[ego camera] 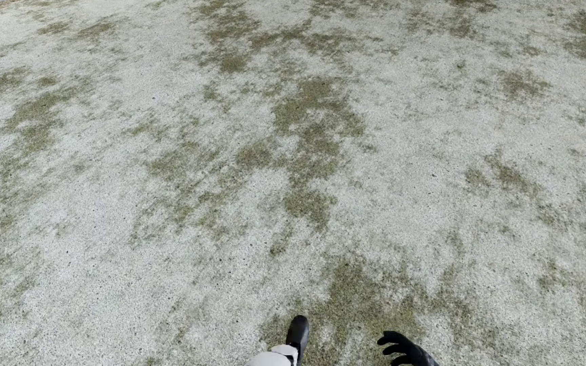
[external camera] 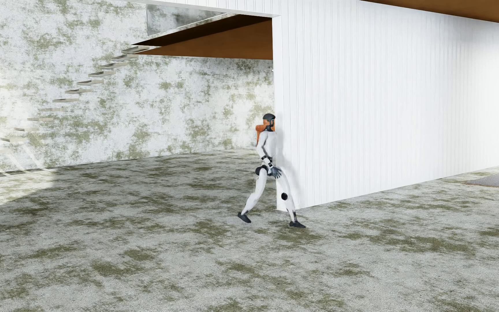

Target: Go around the corner

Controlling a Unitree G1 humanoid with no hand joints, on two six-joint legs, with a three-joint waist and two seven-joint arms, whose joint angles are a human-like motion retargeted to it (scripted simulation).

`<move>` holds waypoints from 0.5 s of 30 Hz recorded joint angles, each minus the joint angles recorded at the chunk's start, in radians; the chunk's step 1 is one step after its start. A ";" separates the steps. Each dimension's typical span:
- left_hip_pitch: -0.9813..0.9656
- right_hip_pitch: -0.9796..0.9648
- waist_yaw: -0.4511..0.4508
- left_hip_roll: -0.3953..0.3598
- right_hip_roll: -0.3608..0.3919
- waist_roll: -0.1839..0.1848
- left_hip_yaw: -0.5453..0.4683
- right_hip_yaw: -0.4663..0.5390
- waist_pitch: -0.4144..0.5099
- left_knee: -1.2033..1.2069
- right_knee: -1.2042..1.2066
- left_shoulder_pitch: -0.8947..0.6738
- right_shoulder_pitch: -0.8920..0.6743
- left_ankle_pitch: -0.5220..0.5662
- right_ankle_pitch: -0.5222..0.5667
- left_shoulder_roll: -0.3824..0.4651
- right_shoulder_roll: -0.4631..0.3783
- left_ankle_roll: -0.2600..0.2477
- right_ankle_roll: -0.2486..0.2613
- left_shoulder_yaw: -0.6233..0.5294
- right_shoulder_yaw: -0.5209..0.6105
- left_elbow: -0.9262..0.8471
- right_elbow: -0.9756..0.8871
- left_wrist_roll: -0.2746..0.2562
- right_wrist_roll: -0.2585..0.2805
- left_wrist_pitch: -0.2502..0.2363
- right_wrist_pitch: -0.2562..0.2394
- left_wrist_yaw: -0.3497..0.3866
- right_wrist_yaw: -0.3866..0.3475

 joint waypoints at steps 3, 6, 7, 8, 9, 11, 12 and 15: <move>-0.086 0.001 -0.033 -0.054 -0.086 -0.014 0.000 0.000 0.007 0.648 0.274 0.006 0.038 -0.608 0.356 -0.005 0.038 0.000 0.000 -0.002 -0.050 0.072 0.052 0.000 0.000 0.000 0.000 0.000 0.000; 0.097 -0.322 -0.109 -0.201 -0.123 0.003 0.000 0.000 0.054 0.717 1.030 -0.079 0.076 -0.689 0.416 -0.015 0.043 0.000 0.000 -0.055 0.057 0.009 0.265 0.000 0.000 0.000 0.000 0.000 0.000; 0.201 -0.435 -0.182 -0.223 -0.105 0.031 0.000 0.000 0.057 0.652 1.128 -0.087 0.100 -0.651 0.399 -0.025 0.036 0.000 0.000 -0.039 0.120 -0.065 0.301 0.000 0.000 0.000 0.000 0.000 0.000; 0.328 -0.538 -0.233 -0.234 -0.084 0.050 0.000 0.000 0.059 0.570 1.115 -0.107 0.145 -0.620 0.422 -0.032 0.048 0.000 0.000 -0.019 0.113 -0.142 0.337 0.000 0.000 0.000 0.000 0.000 0.000; 0.428 -0.640 -0.301 -0.233 -0.064 0.064 0.000 0.000 0.057 0.497 1.006 -0.127 0.178 -0.579 0.490 -0.039 0.050 0.000 0.000 -0.005 0.142 -0.200 0.352 0.000 0.000 0.000 0.000 0.000 0.000; 0.603 -0.767 -0.419 -0.191 -0.059 0.076 0.000 0.000 0.054 0.391 0.594 -0.170 0.251 -0.507 0.669 -0.044 0.057 0.000 0.000 0.007 0.168 -0.306 0.347 0.000 0.000 0.000 0.000 0.000 0.000; 0.673 -0.818 -0.448 -0.162 -0.070 0.069 0.000 0.000 0.045 0.360 0.387 -0.192 0.282 -0.490 0.699 -0.037 0.069 0.000 0.000 0.013 0.166 -0.359 0.349 0.000 0.000 0.000 0.000 0.000 0.000; 0.805 -0.925 -0.498 -0.069 -0.138 0.024 0.000 0.000 0.013 0.361 0.040 -0.221 0.306 -0.357 0.167 0.005 0.095 0.000 0.000 0.051 0.164 -0.528 0.346 0.000 0.000 0.000 0.000 0.000 0.000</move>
